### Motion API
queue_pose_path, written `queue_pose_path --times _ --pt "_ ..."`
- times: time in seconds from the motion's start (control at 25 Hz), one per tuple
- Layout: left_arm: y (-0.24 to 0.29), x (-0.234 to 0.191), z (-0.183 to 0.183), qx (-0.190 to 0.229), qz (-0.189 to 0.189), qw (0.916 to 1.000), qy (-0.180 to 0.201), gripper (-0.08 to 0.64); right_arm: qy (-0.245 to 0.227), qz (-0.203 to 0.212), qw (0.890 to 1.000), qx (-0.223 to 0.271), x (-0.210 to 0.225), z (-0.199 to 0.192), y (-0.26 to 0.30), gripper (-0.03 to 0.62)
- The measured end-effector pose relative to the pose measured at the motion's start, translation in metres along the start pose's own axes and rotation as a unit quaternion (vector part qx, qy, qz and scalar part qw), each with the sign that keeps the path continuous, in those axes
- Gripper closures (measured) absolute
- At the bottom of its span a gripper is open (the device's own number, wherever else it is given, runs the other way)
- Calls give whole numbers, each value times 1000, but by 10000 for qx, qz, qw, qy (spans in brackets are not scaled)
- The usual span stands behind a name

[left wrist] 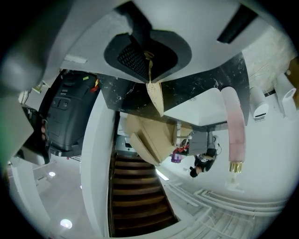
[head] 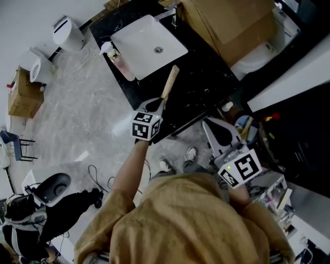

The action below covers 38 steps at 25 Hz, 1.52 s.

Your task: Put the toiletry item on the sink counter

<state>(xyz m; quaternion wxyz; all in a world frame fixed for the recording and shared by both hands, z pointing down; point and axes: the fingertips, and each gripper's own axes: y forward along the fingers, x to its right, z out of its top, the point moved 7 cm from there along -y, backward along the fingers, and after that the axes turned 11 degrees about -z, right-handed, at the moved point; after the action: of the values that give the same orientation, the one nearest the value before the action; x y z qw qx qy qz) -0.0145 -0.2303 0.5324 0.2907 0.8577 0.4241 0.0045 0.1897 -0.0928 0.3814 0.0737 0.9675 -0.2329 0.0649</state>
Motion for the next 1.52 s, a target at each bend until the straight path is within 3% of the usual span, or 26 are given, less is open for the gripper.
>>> queue_pose_path --times 0.2,0.44,0.52,0.64,0.72,1.36,1.52 --pt "13 -7 -13 -477 -70 9988 -24 548 55 -54 10000 -60 3 -3 6 591" --pt "15 -15 -15 -638 -249 9976 -100 546 20 19 9999 -128 -13 -4 18 591" --pt "12 -16 -14 -505 -253 9984 -82 507 14 10 9999 -138 -16 -5 17 591" --pt "0 -19 -7 -11 -254 9996 -87 365 -32 -9 9999 -112 -20 -5 16 591" --pt "-8 -21 -3 257 -256 9993 -25 308 -31 -54 9999 -135 -22 -5 16 591" --pt "-70 -34 -23 876 -58 9961 -90 261 -255 -277 9991 -170 -42 3 12 591" --pt "-92 -38 -15 1223 239 9922 37 262 -297 -352 9988 -168 -44 6 12 591"
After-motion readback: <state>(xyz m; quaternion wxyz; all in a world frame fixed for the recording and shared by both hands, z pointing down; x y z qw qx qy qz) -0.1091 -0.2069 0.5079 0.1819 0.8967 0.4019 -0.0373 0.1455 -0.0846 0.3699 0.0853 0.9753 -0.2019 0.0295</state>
